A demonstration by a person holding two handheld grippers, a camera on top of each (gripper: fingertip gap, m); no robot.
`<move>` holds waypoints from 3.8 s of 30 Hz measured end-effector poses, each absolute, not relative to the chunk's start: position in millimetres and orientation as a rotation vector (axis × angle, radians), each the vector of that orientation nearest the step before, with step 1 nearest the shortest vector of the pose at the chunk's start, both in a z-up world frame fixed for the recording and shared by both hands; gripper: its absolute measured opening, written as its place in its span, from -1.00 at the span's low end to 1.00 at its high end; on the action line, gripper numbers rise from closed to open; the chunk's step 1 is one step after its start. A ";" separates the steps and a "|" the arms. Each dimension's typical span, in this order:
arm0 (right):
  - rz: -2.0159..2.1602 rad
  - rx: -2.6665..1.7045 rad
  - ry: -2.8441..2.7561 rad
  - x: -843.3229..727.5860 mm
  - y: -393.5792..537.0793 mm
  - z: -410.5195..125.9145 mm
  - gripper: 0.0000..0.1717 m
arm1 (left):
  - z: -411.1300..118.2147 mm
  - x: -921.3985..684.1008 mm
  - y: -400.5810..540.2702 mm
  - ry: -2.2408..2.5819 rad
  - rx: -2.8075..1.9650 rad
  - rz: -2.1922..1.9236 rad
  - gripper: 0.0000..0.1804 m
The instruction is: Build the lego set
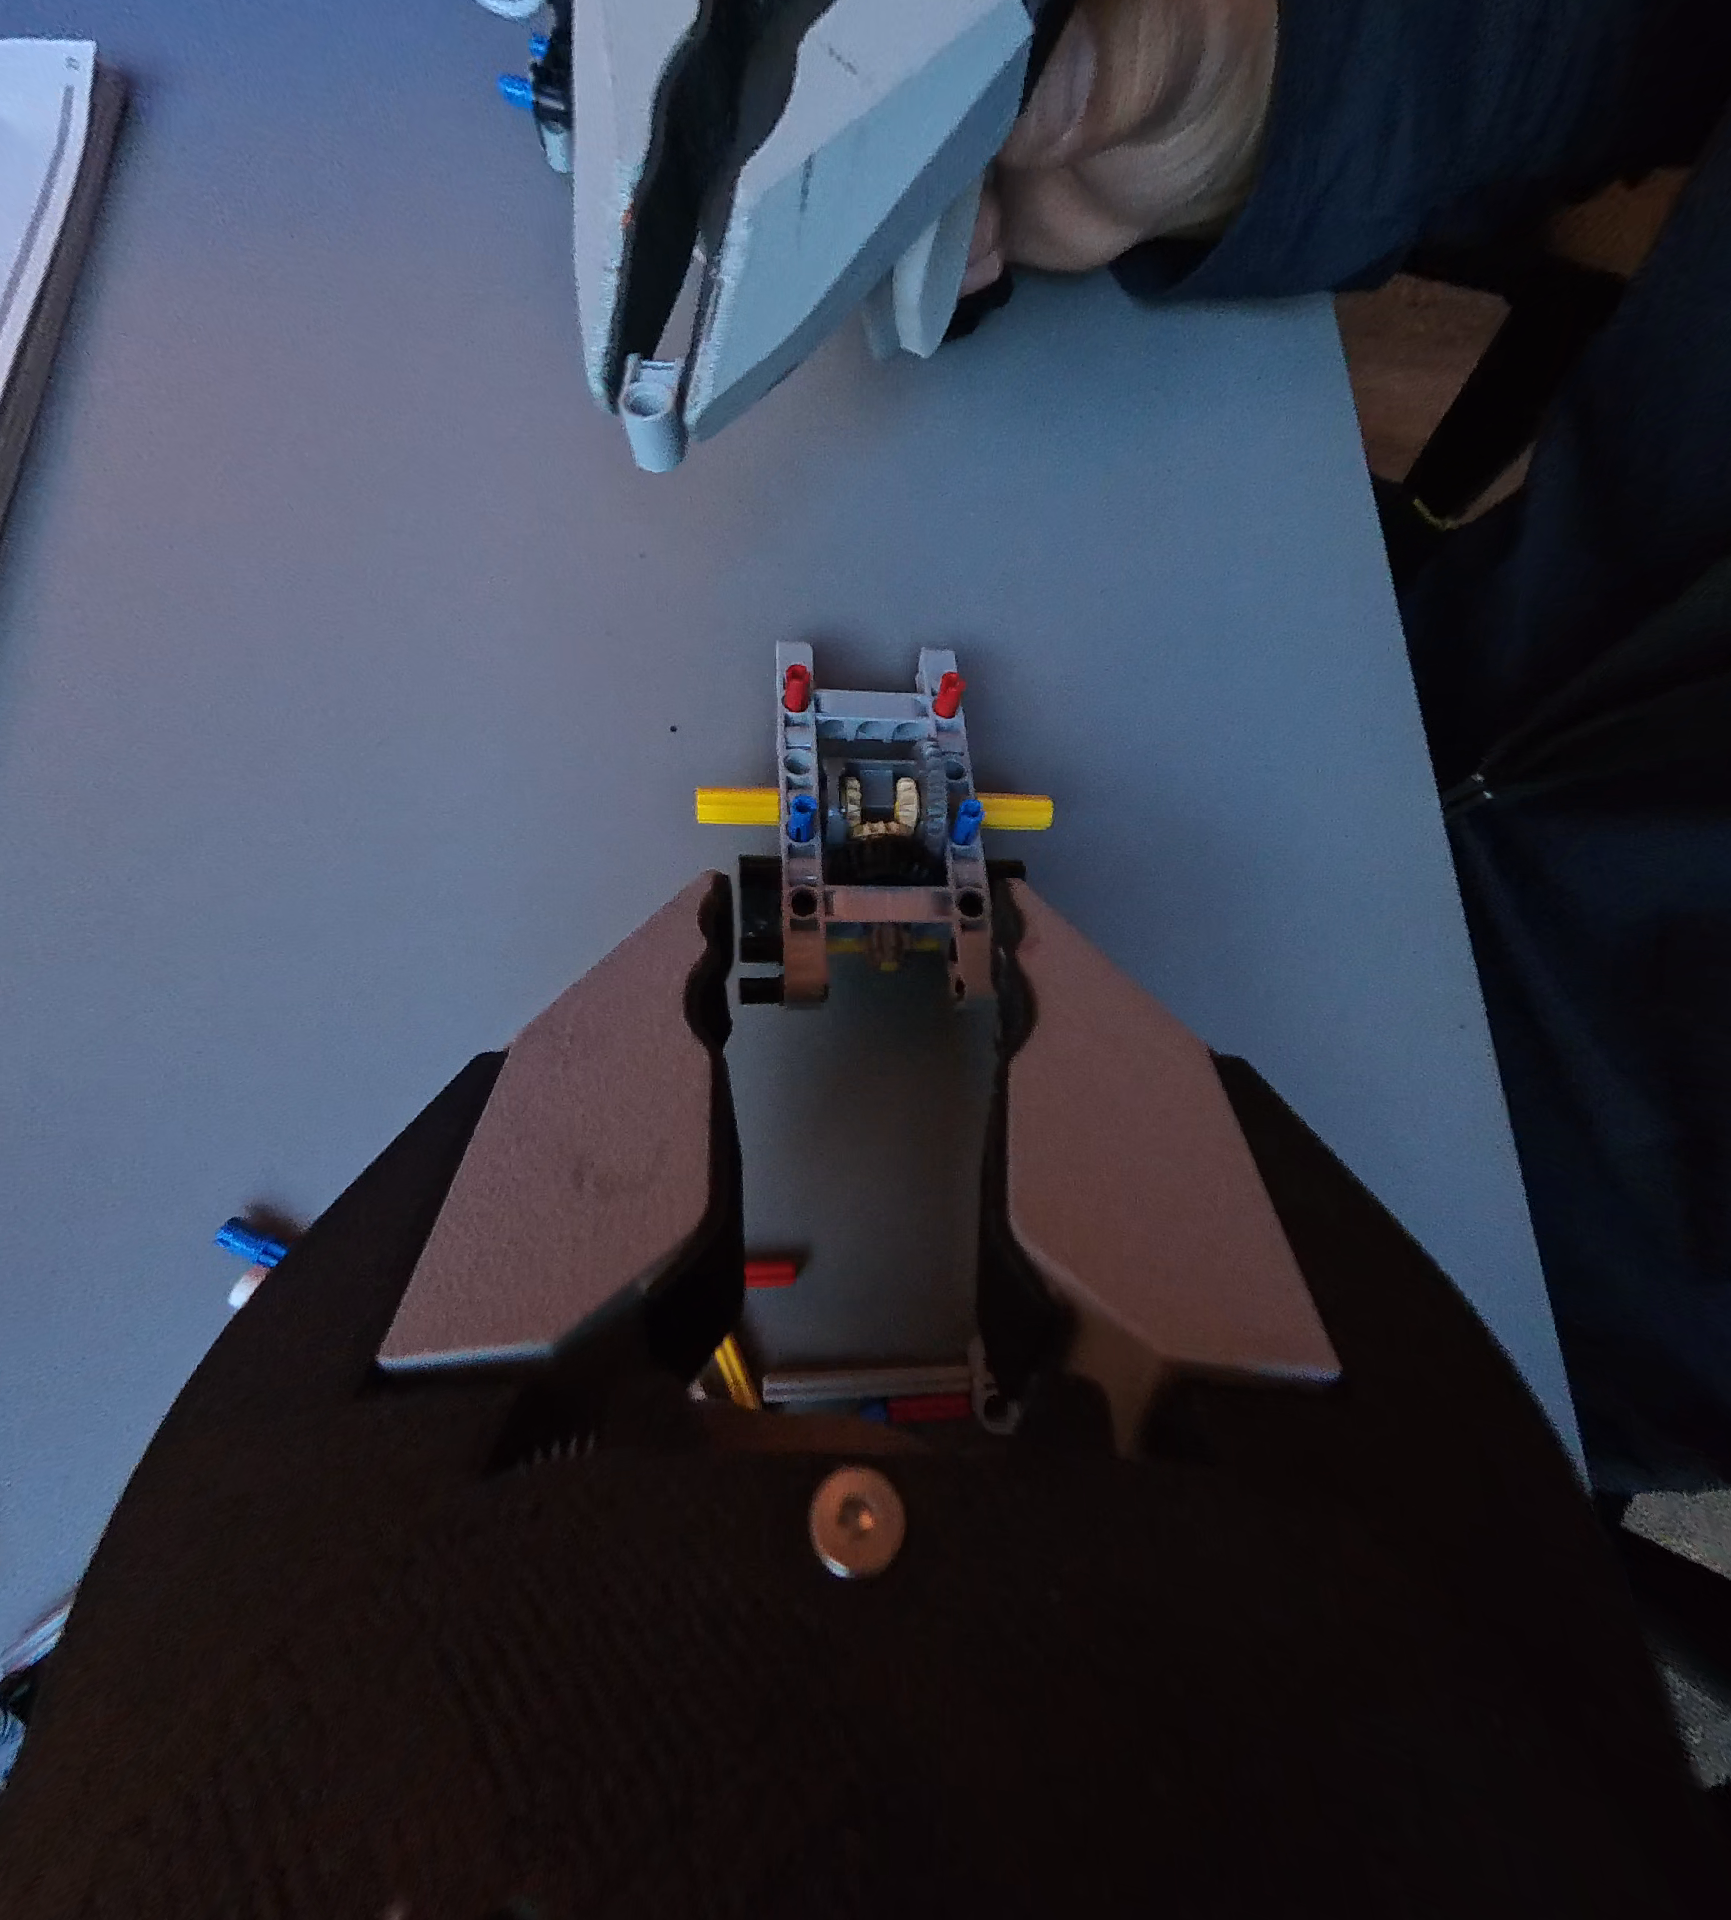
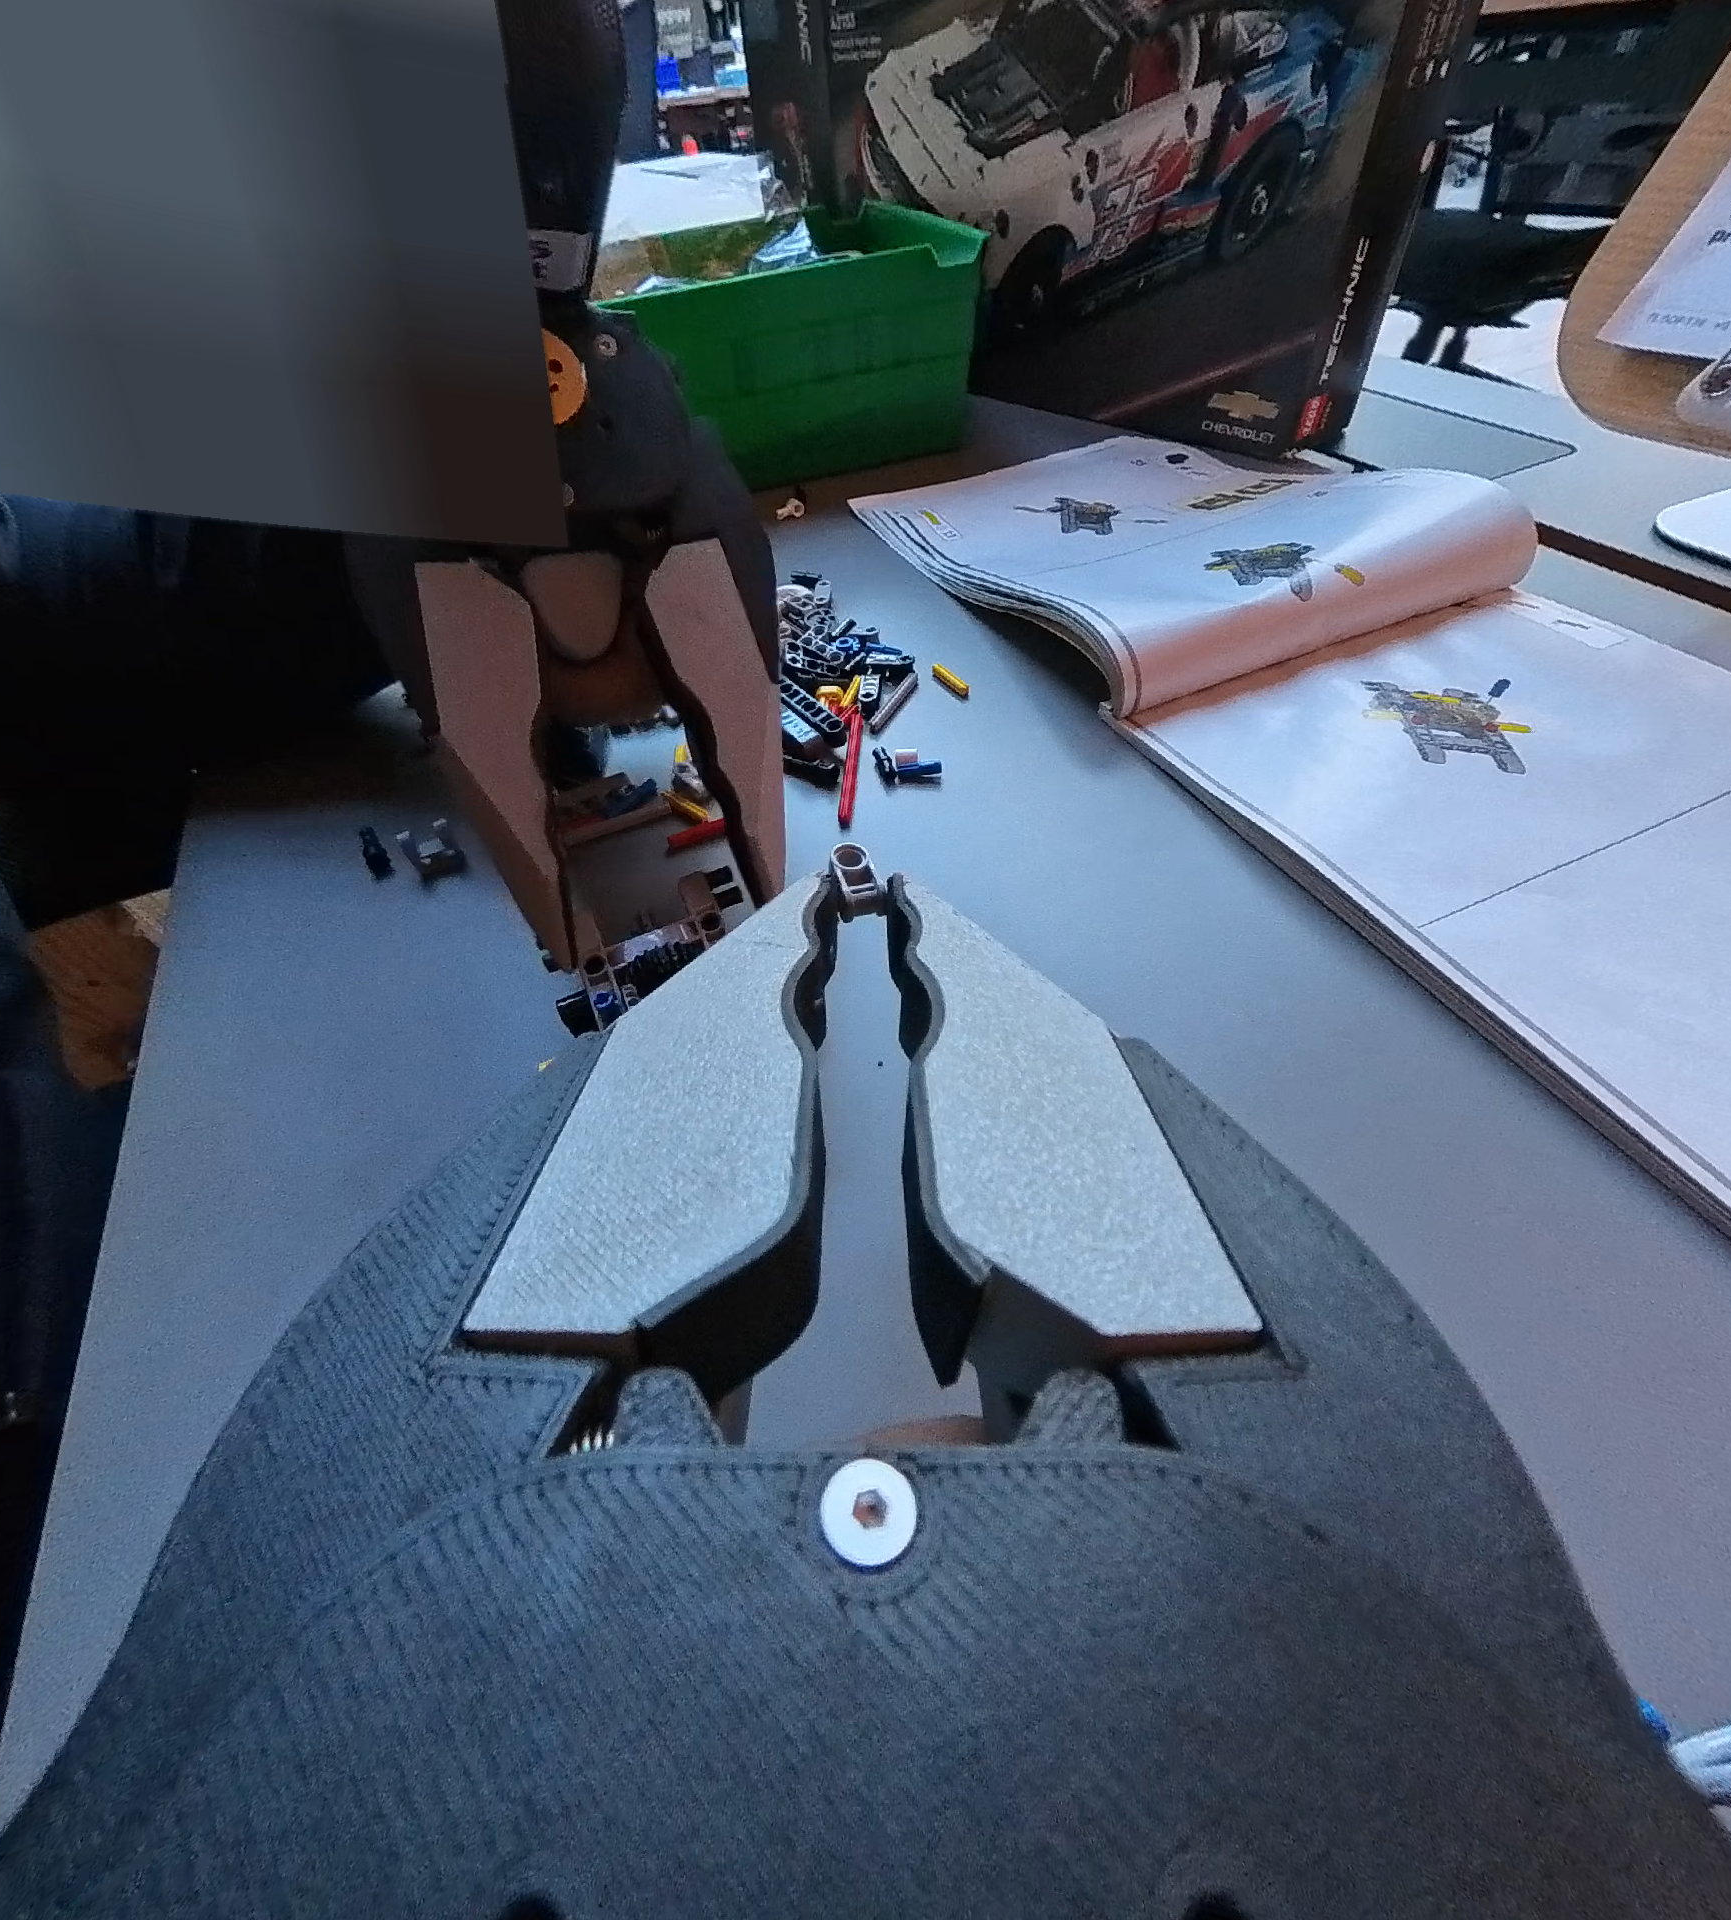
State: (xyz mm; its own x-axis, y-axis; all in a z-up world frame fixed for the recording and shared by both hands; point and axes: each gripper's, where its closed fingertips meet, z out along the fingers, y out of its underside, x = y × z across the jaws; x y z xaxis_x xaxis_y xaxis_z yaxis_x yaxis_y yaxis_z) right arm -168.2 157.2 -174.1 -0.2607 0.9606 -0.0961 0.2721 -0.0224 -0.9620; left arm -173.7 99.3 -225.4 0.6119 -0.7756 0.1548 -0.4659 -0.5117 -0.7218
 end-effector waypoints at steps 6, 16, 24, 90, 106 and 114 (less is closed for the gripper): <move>1.337 -1.324 -1.582 -166.7 159.9 -173.4 -0.93 | -225.1 -178.4 97.7 0.964 -2.187 -0.626 -0.45; 1.325 -1.341 -1.566 -167.0 166.8 -174.7 -0.93 | -226.7 -182.8 95.9 0.933 -2.201 -0.650 -0.43; 1.290 -1.275 -1.639 -165.8 162.4 -177.7 -0.93 | -224.5 -174.1 83.9 0.988 -2.207 -0.677 -0.40; 0.782 -0.937 -1.570 -184.7 135.5 -120.3 -0.88 | -115.7 -168.2 140.4 -0.204 -1.571 -1.529 -0.94; 0.946 -0.946 -1.702 -178.7 128.4 -141.8 -1.00 | -136.4 -171.6 132.1 0.008 -1.793 -1.456 -1.00; 0.972 -1.258 -1.586 -168.9 175.5 -153.9 -0.87 | -102.0 -292.3 136.7 -0.017 -1.759 -0.749 -0.77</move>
State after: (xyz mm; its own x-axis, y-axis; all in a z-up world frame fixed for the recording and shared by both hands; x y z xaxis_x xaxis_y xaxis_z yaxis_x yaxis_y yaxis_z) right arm -168.9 175.5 -153.9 -0.1148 0.9809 0.1572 0.3051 0.1854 -0.9341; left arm -292.3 136.7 -102.0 0.7953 -0.3578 0.4894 0.3801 -0.3346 -0.8623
